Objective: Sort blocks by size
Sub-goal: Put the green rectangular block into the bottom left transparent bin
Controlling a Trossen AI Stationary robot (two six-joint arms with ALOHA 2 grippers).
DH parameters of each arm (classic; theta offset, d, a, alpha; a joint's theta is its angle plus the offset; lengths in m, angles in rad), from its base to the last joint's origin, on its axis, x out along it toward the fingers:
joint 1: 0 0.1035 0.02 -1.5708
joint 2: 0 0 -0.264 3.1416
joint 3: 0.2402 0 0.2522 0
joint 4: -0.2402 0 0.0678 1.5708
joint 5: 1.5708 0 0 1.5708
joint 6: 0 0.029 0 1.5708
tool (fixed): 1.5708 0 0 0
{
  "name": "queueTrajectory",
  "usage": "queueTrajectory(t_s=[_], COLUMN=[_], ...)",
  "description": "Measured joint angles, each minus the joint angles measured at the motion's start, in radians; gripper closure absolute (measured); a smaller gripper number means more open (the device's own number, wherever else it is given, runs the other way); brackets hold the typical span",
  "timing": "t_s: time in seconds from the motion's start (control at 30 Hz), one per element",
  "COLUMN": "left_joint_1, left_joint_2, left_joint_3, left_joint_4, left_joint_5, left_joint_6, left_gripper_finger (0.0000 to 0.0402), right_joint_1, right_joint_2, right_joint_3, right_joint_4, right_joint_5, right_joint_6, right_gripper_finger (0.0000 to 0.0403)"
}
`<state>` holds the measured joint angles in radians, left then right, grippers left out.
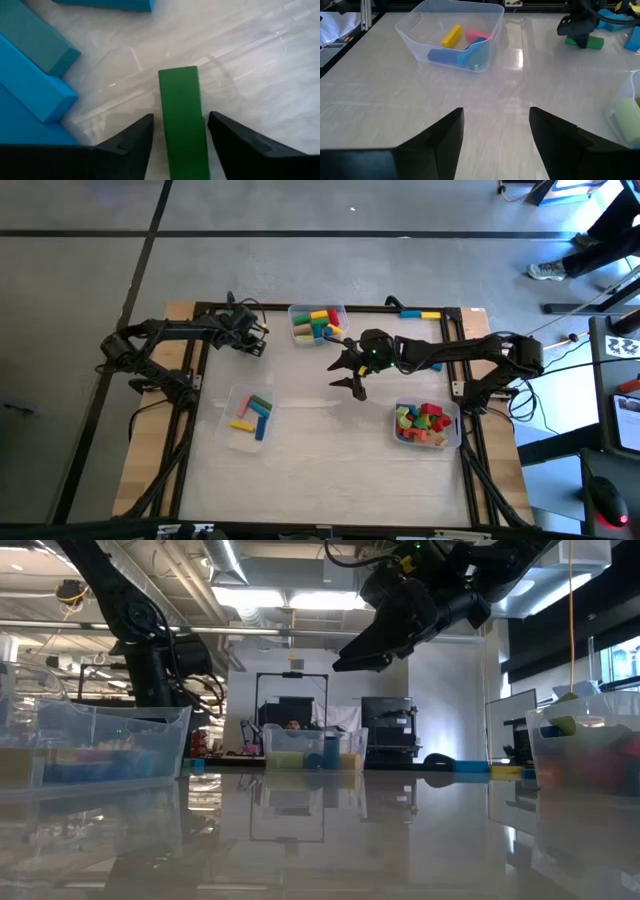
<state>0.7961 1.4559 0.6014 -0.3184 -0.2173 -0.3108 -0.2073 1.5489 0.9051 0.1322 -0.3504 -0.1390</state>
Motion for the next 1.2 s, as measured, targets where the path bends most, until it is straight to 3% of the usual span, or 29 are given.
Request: queueTrajectory(t_s=[0.27,0.73,1.2], left_joint_1=[-0.001,-0.148,-0.485], left_joint_2=[-0.001,-0.17,-0.413], left_joint_3=[0.0,0.064,0.133], left_joint_4=[0.005,-0.162,-0.399], left_joint_5=[0.005,0.009,0.024], left_joint_6=[0.018,-0.034,-0.22], left_gripper_finger=[0.0303,0.0299,0.0297], right_joint_1=[0.0,-0.003,-0.002], right_joint_2=[0.0,0.0,0.0], right_joint_3=[0.0,0.0,0.001], right_joint_4=[-0.013,-0.029,-0.029], right_joint_5=[0.037,0.037,0.081], right_joint_6=[0.054,0.055,0.048], right_gripper_finger=[0.0178,0.0178,0.0178])
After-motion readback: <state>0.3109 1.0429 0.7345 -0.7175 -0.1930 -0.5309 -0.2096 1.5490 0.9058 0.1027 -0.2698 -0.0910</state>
